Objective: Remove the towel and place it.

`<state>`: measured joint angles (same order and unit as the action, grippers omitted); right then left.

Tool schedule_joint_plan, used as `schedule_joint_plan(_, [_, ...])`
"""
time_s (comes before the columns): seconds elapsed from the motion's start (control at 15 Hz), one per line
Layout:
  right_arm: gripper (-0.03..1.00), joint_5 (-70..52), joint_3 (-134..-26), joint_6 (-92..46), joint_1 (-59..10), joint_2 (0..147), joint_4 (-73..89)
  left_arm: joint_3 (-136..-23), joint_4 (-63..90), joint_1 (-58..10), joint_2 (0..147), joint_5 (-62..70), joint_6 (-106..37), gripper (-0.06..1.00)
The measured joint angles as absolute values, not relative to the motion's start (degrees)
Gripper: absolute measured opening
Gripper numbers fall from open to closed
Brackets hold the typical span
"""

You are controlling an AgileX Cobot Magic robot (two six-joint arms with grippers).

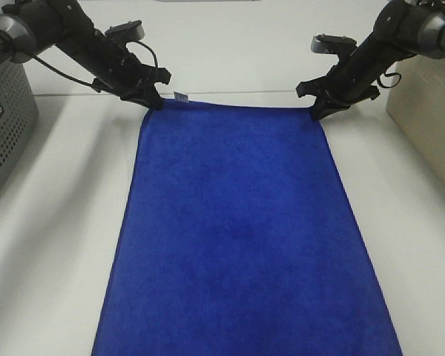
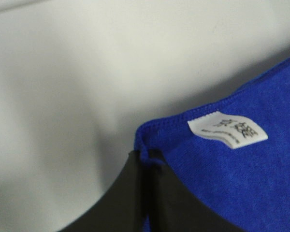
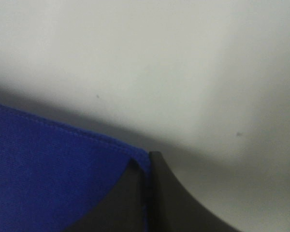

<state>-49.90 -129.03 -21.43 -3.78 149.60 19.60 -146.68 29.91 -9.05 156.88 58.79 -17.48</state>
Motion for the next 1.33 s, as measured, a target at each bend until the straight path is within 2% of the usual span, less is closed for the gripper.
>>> schedule_joint_plan(0.53, [0.02, -36.21, -132.93, -24.01, -3.84, 149.31, 19.65, -147.94, 28.71, -9.45, 157.16, 40.11, -20.80, 0.00])
schedule_joint_plan(1.33, [0.02, -26.30, -132.93, -26.87, -3.90, 151.38, 22.46, -147.94, 27.16, -10.60, 158.71, 29.56, -26.76, 0.00])
